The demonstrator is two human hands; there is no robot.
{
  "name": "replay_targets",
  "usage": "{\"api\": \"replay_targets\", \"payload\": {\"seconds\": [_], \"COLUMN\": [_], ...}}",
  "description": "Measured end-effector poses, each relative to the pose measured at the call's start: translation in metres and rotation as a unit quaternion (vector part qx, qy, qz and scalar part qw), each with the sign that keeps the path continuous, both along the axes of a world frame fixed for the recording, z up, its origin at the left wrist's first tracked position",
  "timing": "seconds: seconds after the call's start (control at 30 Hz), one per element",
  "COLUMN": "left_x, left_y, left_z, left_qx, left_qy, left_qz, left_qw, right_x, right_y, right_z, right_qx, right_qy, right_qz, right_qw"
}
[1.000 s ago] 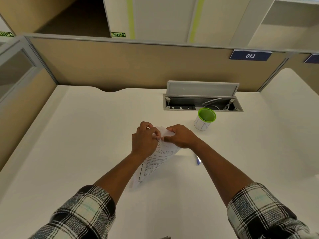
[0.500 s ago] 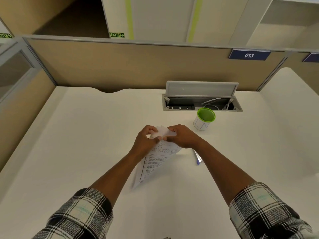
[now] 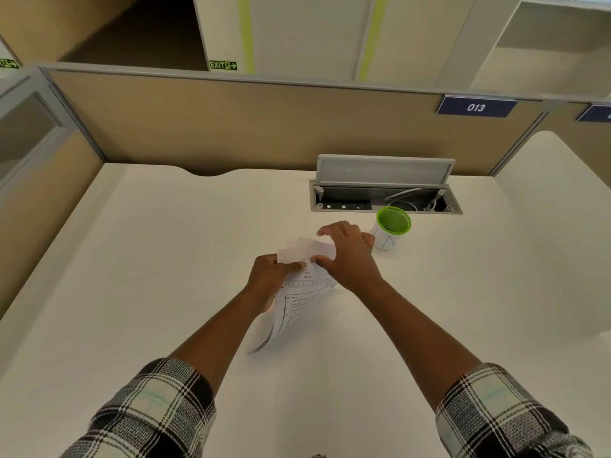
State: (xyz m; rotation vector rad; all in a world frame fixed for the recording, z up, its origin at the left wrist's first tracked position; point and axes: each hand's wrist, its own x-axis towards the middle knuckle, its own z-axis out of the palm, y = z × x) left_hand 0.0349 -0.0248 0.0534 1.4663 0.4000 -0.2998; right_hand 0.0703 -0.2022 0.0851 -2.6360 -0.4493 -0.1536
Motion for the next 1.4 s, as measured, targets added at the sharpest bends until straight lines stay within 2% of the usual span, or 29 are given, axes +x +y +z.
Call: {"api": "replay_targets", "payload": {"seconds": [0.07, 0.27, 0.4, 0.47, 0.6, 0.7, 0.9, 1.2, 1.4], "left_x": [-0.001, -0.002, -0.002, -0.002, -0.002, -0.004, -0.004, -0.002, -0.002], "left_y": [-0.001, -0.003, -0.003, -0.004, -0.007, -0.009, -0.013, -0.01, -0.014], "left_z": [0.002, 0.006, 0.006, 0.005, 0.005, 0.008, 0.012, 0.015, 0.014], "left_qx": [-0.01, 0.016, 0.046, 0.086, 0.208, 0.263, 0.299, 0.262, 0.326], "left_qy": [0.009, 0.003, -0.014, -0.026, -0.081, -0.12, -0.157, -0.118, -0.157], "left_qz": [0.009, -0.003, -0.004, -0.009, -0.044, -0.056, -0.056, -0.067, -0.083], "left_qw": [1.0, 1.0, 0.999, 0.996, 0.974, 0.956, 0.939, 0.956, 0.928], "right_x": [-0.006, -0.011, -0.009, -0.008, -0.009, -0.009, -0.006, -0.01, -0.008], "right_y": [0.003, 0.011, 0.016, 0.018, 0.019, 0.02, 0.021, 0.014, 0.018], "right_z": [-0.005, -0.013, -0.014, -0.014, -0.01, -0.008, -0.01, -0.012, -0.012], "right_qx": [-0.004, -0.024, -0.162, -0.199, -0.199, -0.213, -0.198, -0.163, -0.206], "right_qy": [-0.02, 0.006, -0.034, -0.043, -0.054, -0.063, -0.044, -0.067, -0.056], "right_qz": [0.025, 0.073, 0.118, 0.125, 0.122, 0.132, 0.15, 0.157, 0.144], "right_qw": [0.999, 0.997, 0.979, 0.971, 0.971, 0.966, 0.968, 0.972, 0.966]}}
